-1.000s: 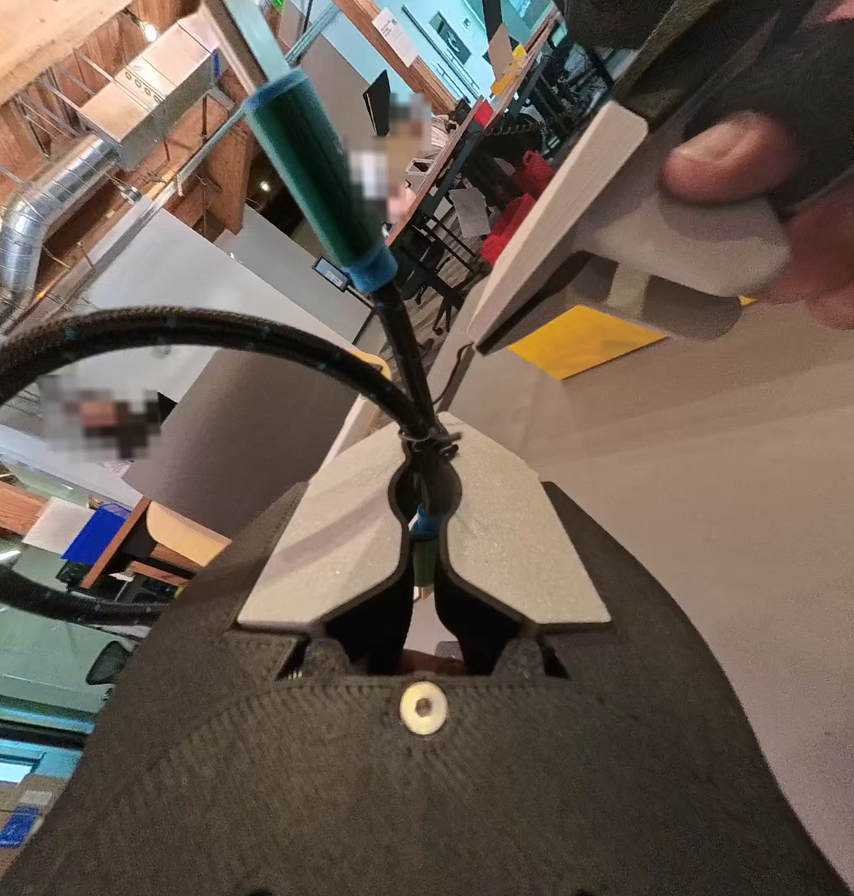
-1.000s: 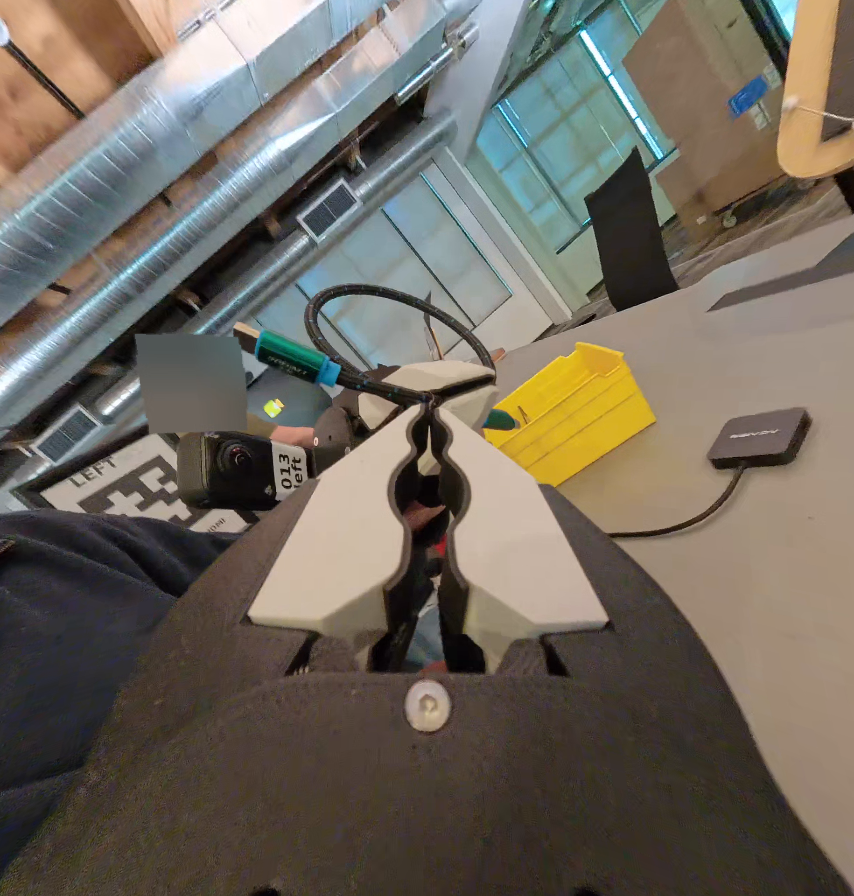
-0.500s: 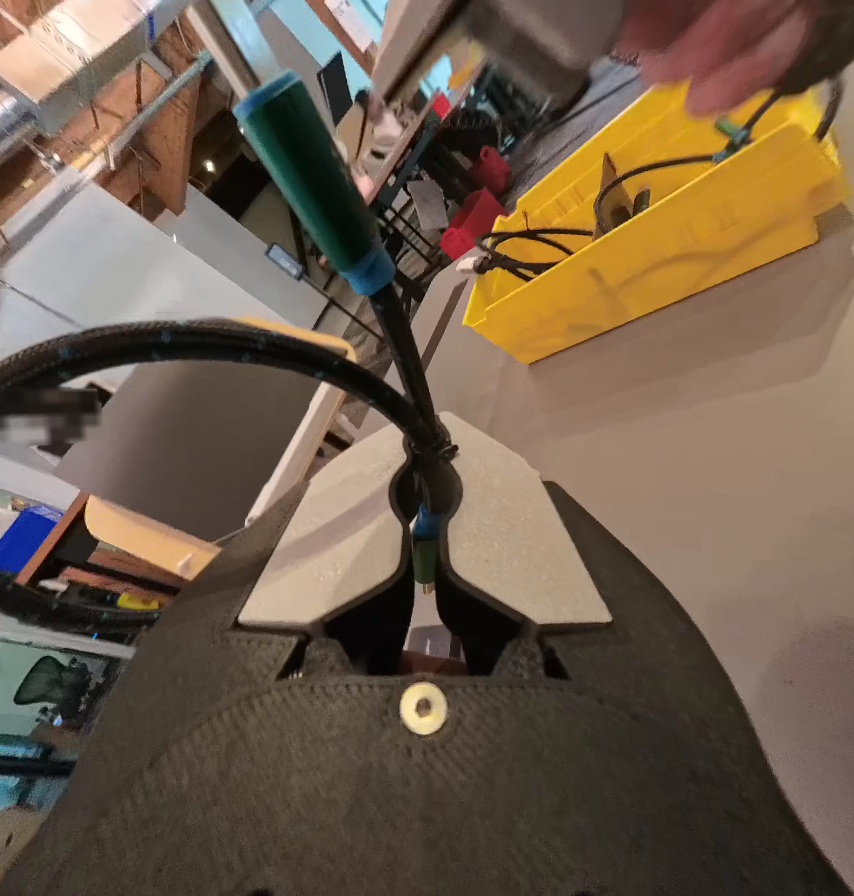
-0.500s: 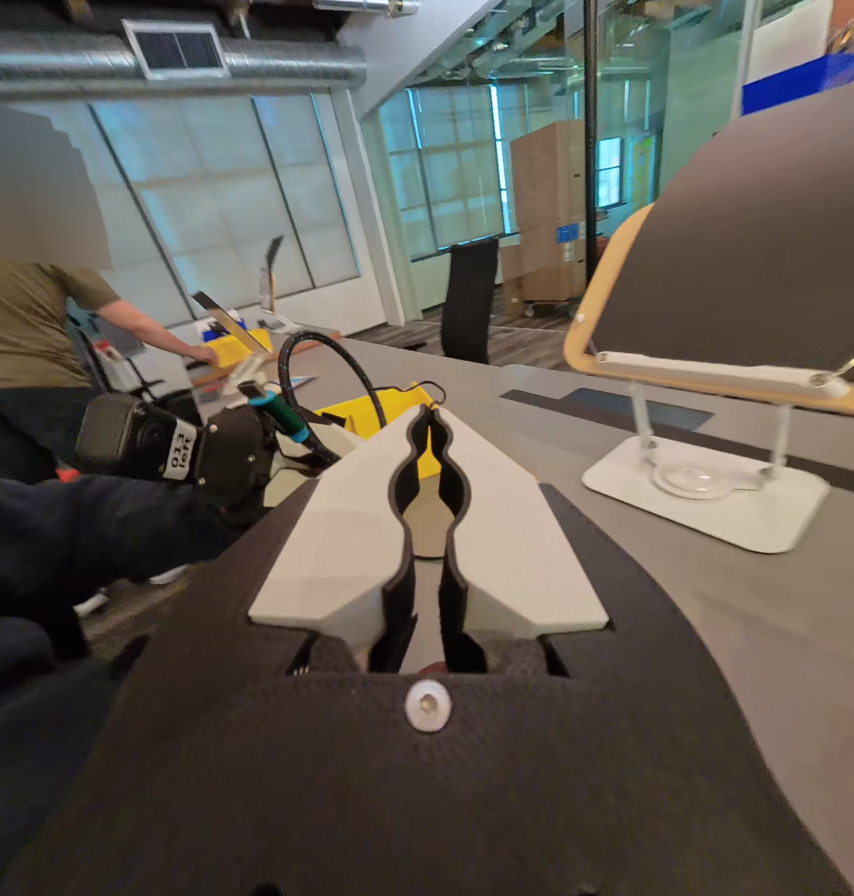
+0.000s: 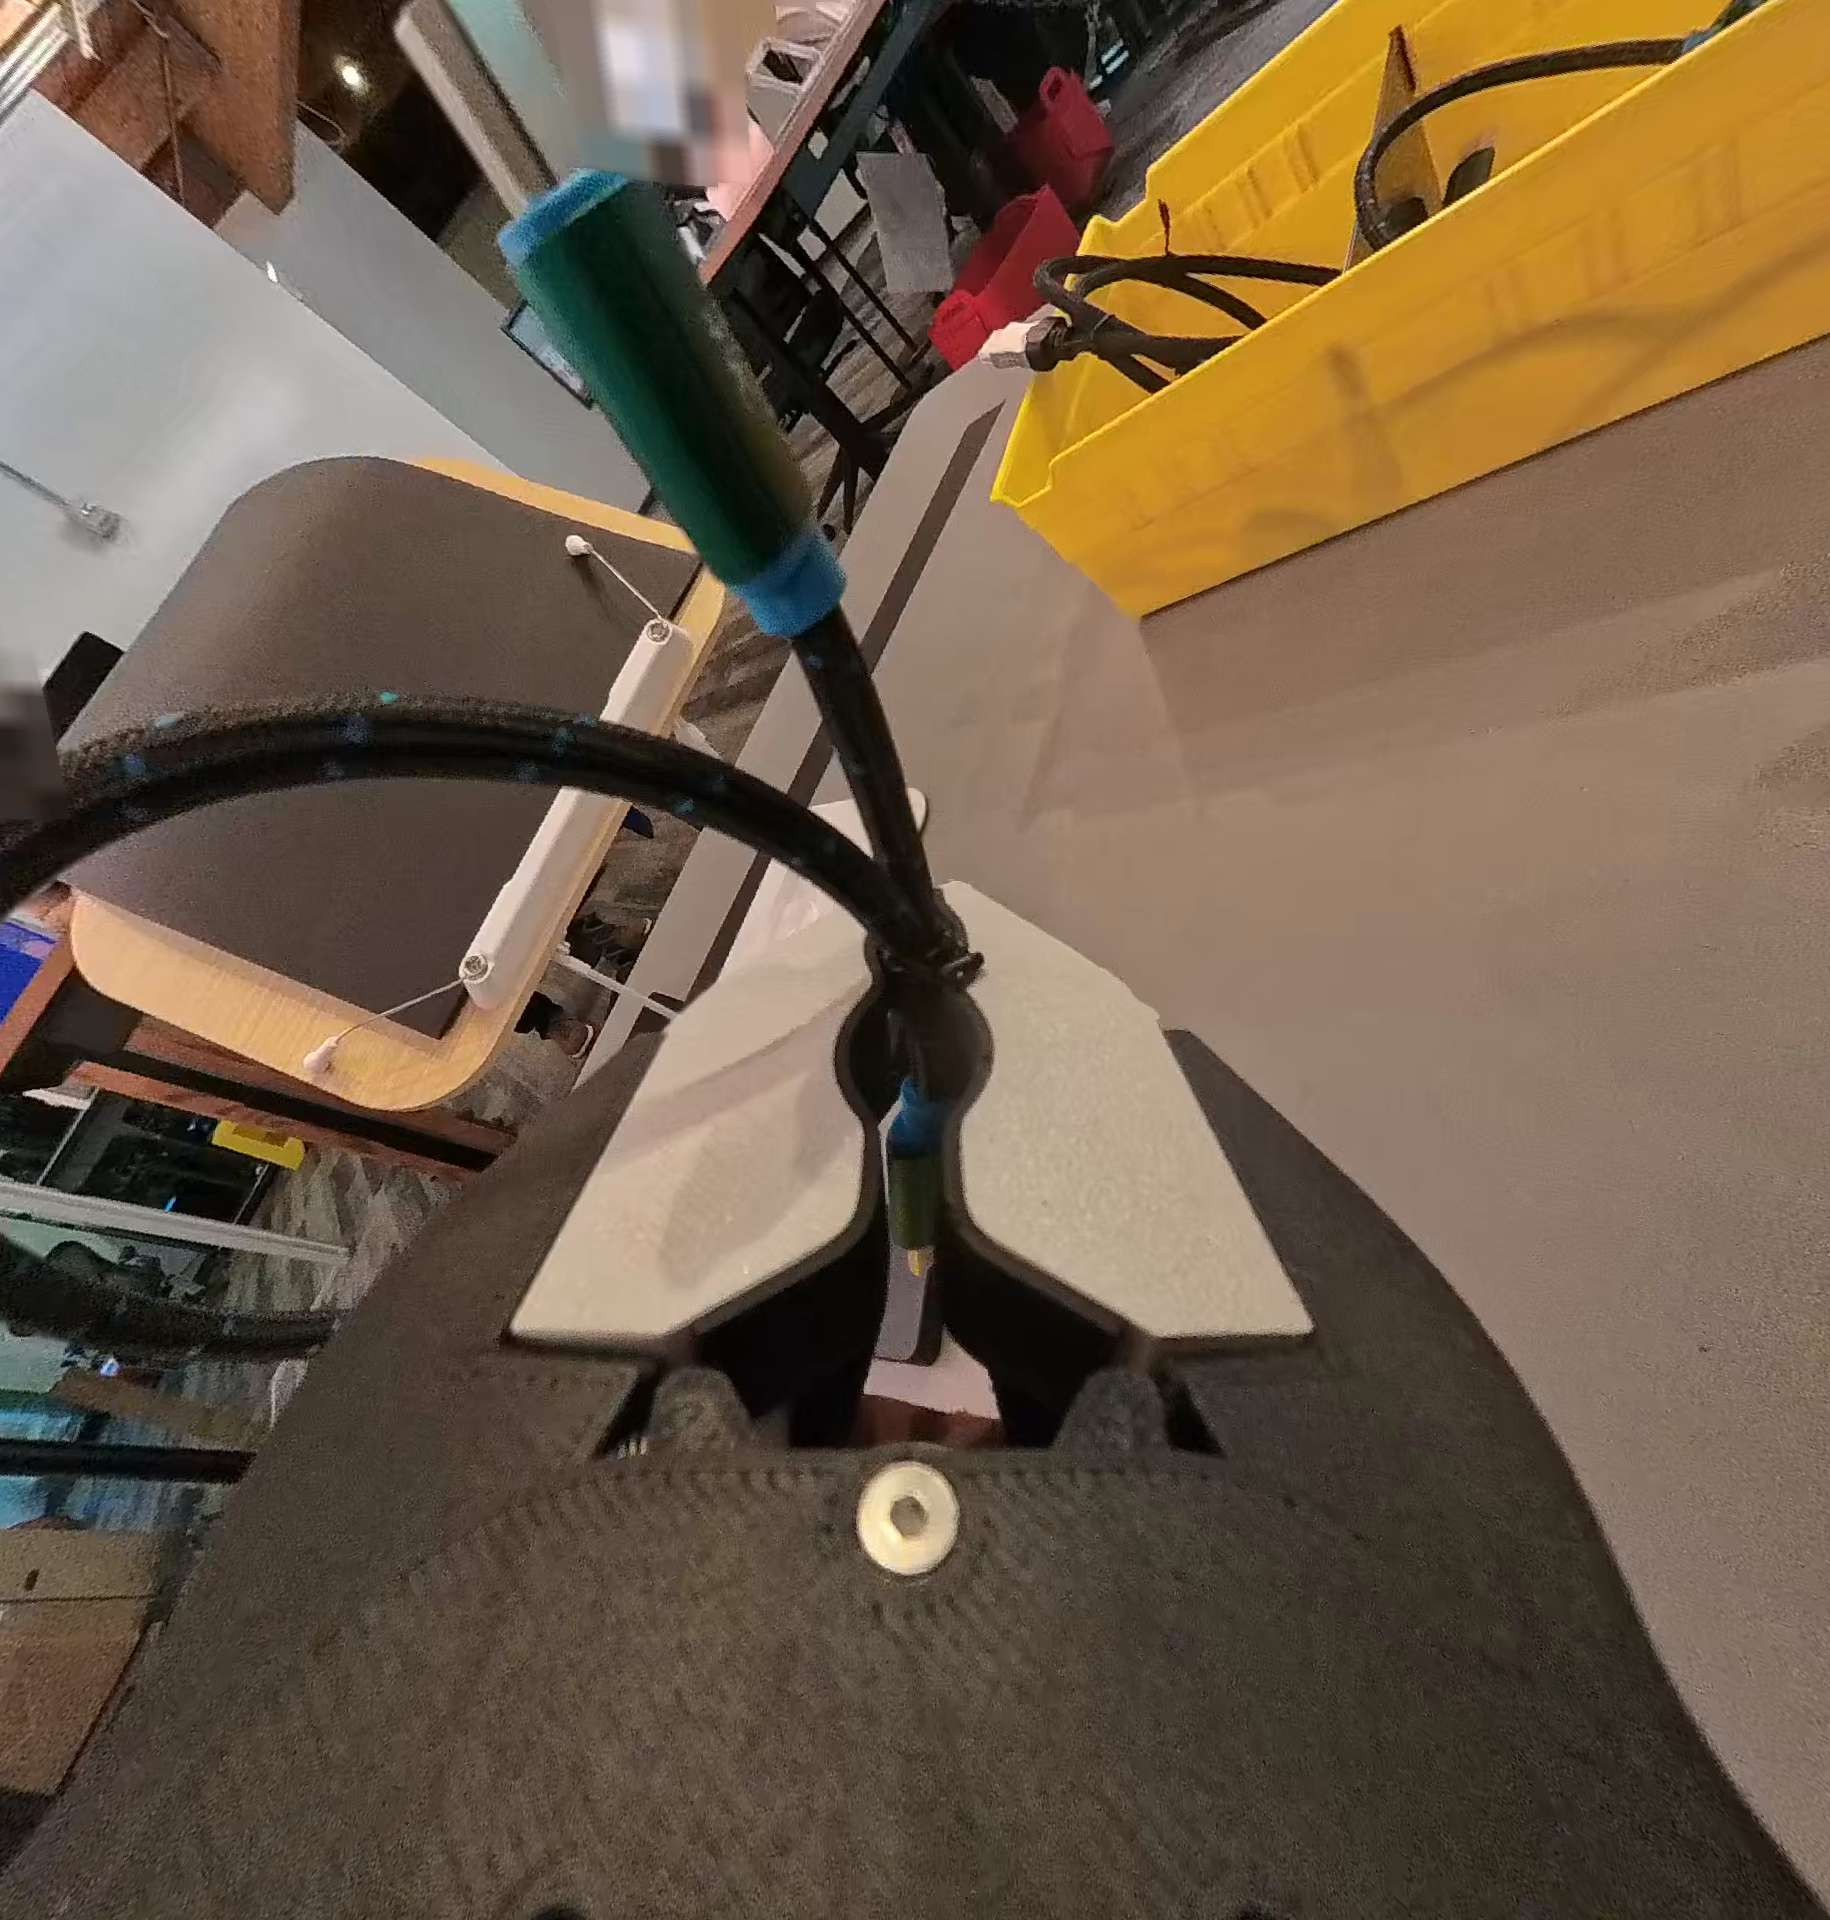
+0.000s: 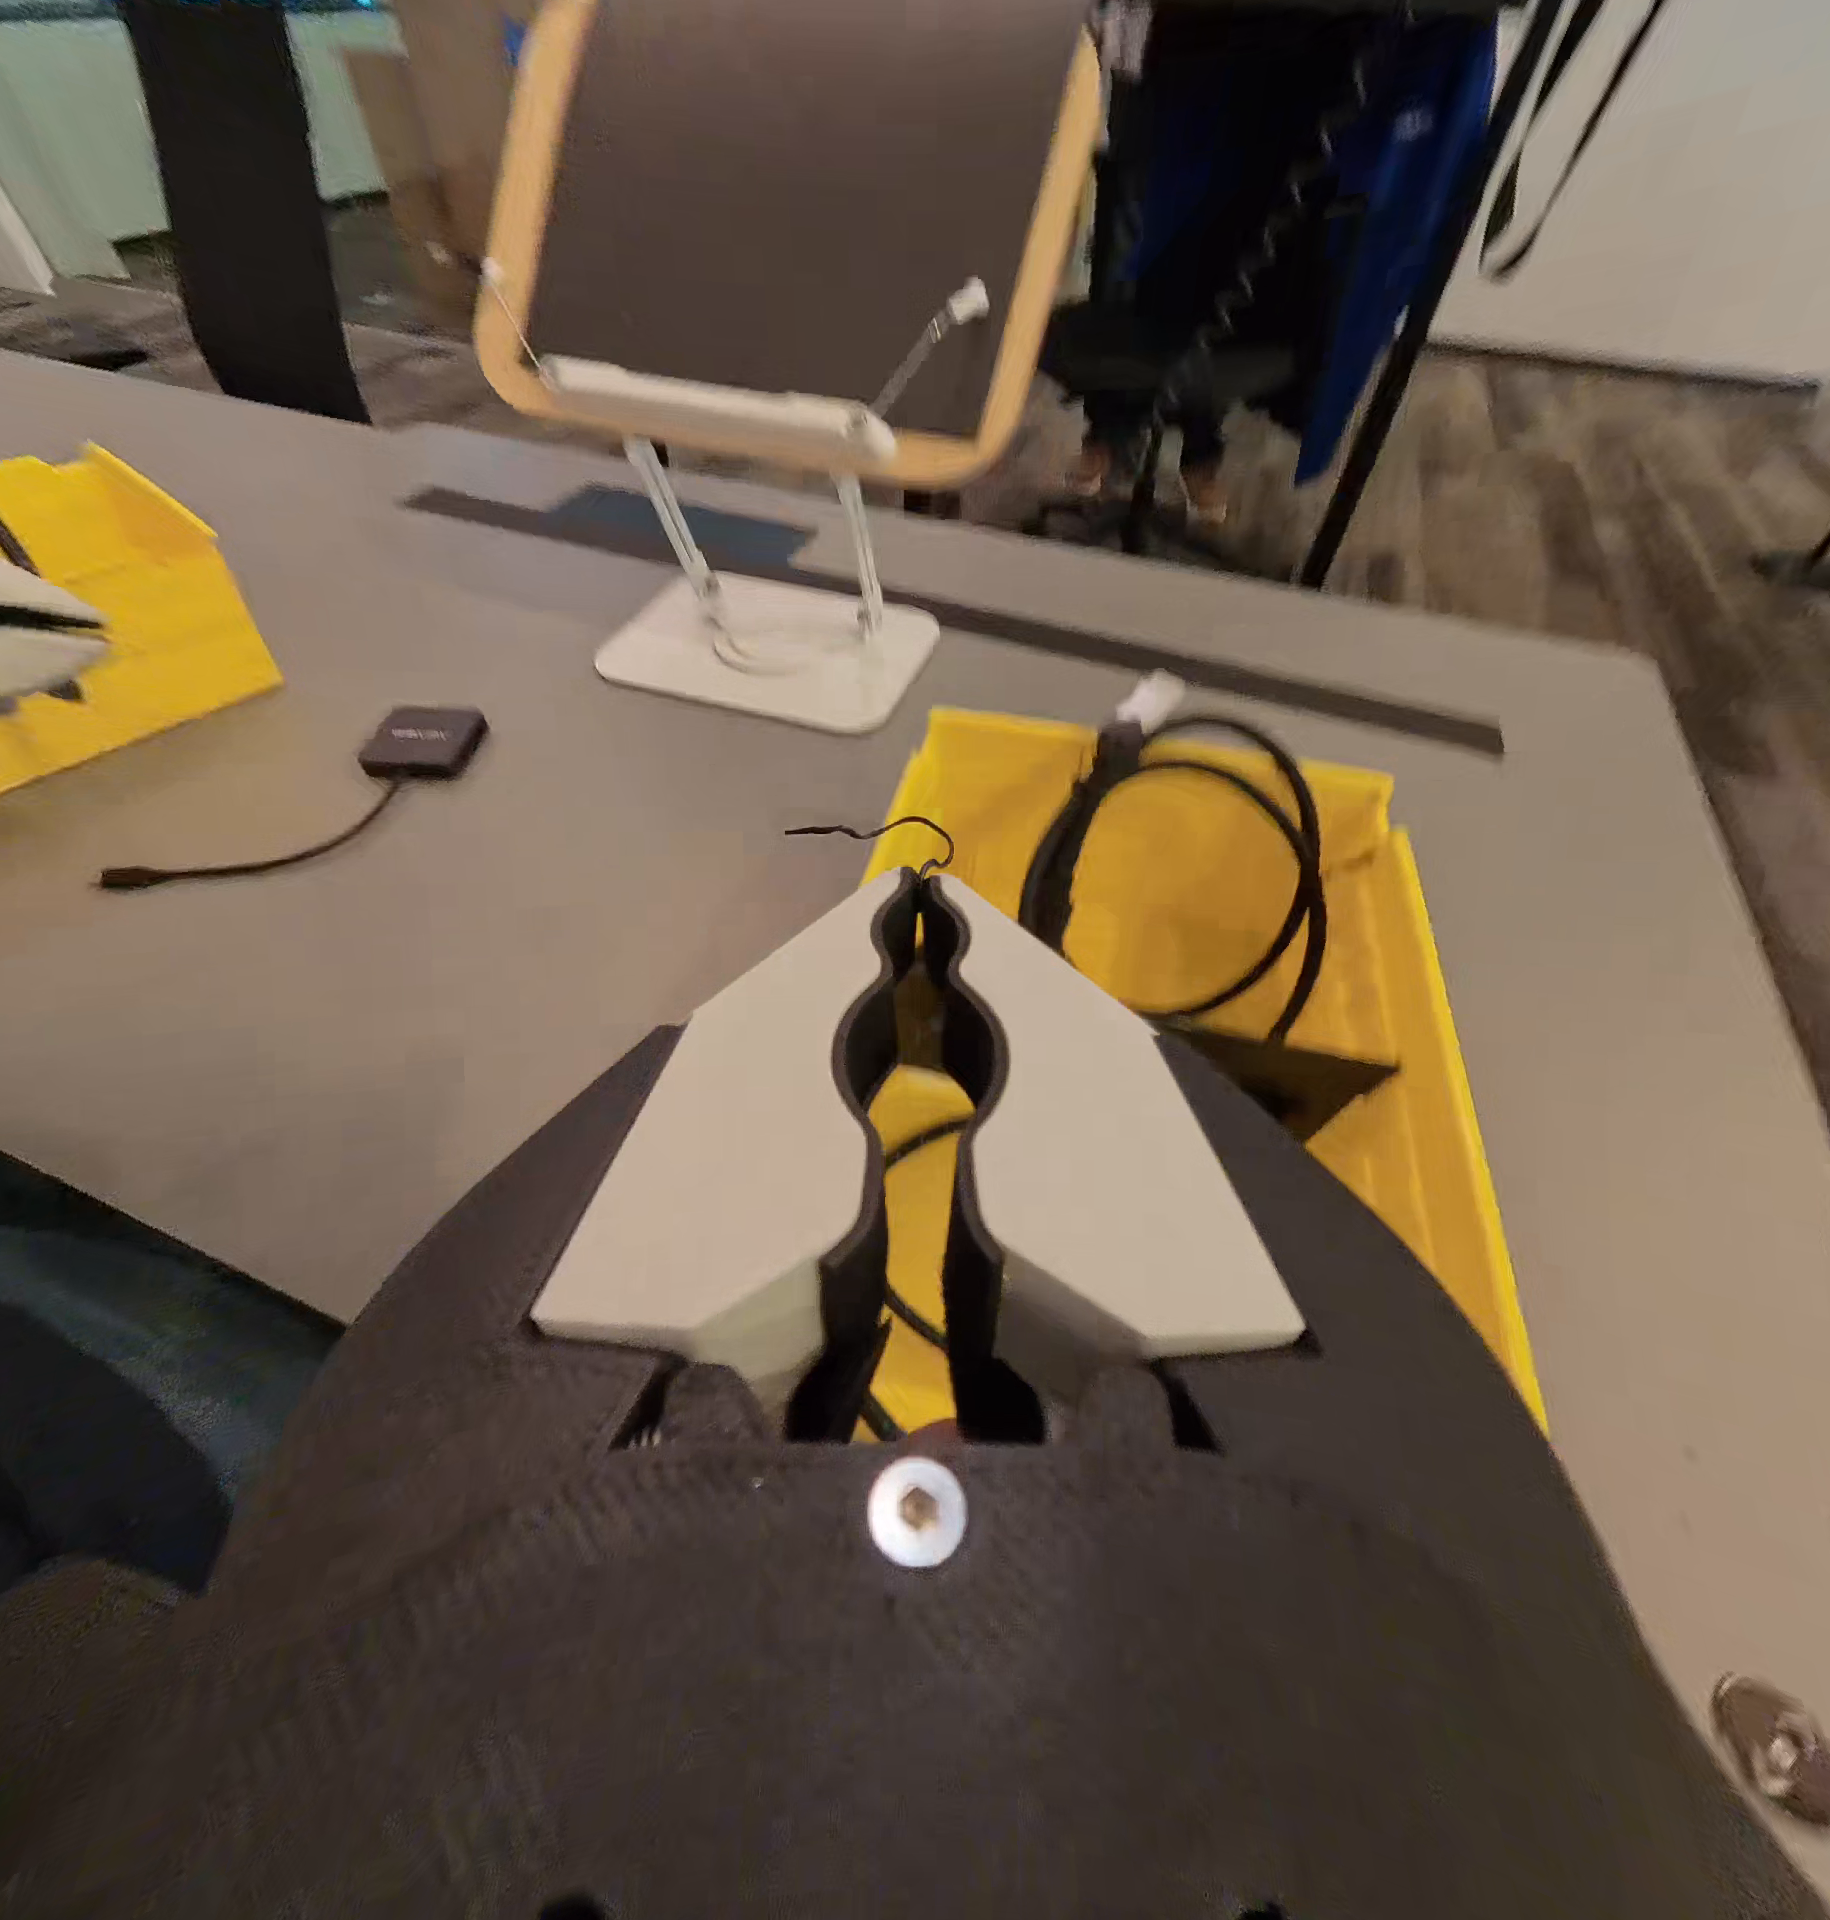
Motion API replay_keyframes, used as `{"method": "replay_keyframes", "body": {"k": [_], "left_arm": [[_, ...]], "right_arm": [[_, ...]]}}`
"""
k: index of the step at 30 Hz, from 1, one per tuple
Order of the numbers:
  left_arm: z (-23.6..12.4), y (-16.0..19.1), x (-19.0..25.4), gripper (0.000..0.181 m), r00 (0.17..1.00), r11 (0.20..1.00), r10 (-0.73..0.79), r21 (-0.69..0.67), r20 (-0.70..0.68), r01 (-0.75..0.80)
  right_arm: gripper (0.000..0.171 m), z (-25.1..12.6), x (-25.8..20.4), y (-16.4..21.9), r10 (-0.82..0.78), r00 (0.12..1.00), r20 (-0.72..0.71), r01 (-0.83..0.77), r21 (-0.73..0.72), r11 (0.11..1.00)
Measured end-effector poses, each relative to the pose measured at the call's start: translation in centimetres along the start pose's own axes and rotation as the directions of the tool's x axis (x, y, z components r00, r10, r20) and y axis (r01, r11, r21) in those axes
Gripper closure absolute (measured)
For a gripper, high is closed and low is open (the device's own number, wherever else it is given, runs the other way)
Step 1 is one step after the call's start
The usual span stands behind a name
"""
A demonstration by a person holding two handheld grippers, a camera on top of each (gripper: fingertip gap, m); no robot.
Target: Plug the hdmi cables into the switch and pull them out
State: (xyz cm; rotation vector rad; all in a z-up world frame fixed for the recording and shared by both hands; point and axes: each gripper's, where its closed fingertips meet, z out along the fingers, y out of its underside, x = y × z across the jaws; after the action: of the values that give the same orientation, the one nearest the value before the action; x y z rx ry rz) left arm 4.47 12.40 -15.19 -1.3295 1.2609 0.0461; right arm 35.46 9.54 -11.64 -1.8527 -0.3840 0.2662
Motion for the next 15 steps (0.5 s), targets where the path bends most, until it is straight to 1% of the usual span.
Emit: {"method": "replay_keyframes", "body": {"k": [2, 6, 7, 8, 10, 12, 14, 15], "left_arm": [[0.1, 0.1, 0.2, 0.179, 1.0, 1.0, 0.006, -0.013, -0.006, -0.007], [0.5, 0.2, 0.9, 0.179, 1.0, 1.0, 0.006, -0.024, -0.031, -0.007], [0.5, 0.3, 1.1, 0.179, 0.999, 1.0, 0.008, -0.027, -0.037, -0.009], [0.5, 0.4, 1.2, 0.179, 0.999, 1.0, 0.007, -0.028, -0.042, -0.009], [0.6, 0.6, 1.2, 0.179, 0.999, 0.999, -0.002, -0.044, -0.051, 0.0], [0.6, 0.7, 1.1, 0.179, 0.998, 0.999, -0.019, -0.043, -0.057, 0.016], [0.6, 0.7, 1.1, 0.179, 0.995, 0.998, -0.061, -0.039, -0.073, 0.058], [0.7, 0.7, 1.2, 0.179, 0.993, 0.996, -0.081, -0.036, -0.087, 0.078]], "right_arm": [[0.171, 0.1, 1.0, 2.4, 0.041, 0.999, -0.021, -0.042, -0.05, 0.998], [0.169, 1.1, 3.2, 7.7, 0.06, 0.994, -0.093, -0.079, -0.225, 0.971], [0.147, 1.3, 3.8, 8.7, 0.071, 0.991, -0.111, -0.098, -0.259, 0.961], [0.14, 1.5, 4.1, 9.3, 0.078, 0.991, -0.112, -0.106, -0.273, 0.956], [0.148, 1.3, 4.6, 9.1, 0.071, 0.99, -0.121, -0.099, -0.248, 0.964], [0.143, 1.0, 4.8, 8.7, 0.048, 0.99, -0.129, -0.08, -0.253, 0.964], [0.144, 0.6, 4.1, 6.6, -0.05, 0.988, -0.148, 0.017, -0.219, 0.976], [0.147, 0.5, 3.0, 5.1, -0.093, 0.987, -0.128, 0.068, -0.184, 0.98]]}}
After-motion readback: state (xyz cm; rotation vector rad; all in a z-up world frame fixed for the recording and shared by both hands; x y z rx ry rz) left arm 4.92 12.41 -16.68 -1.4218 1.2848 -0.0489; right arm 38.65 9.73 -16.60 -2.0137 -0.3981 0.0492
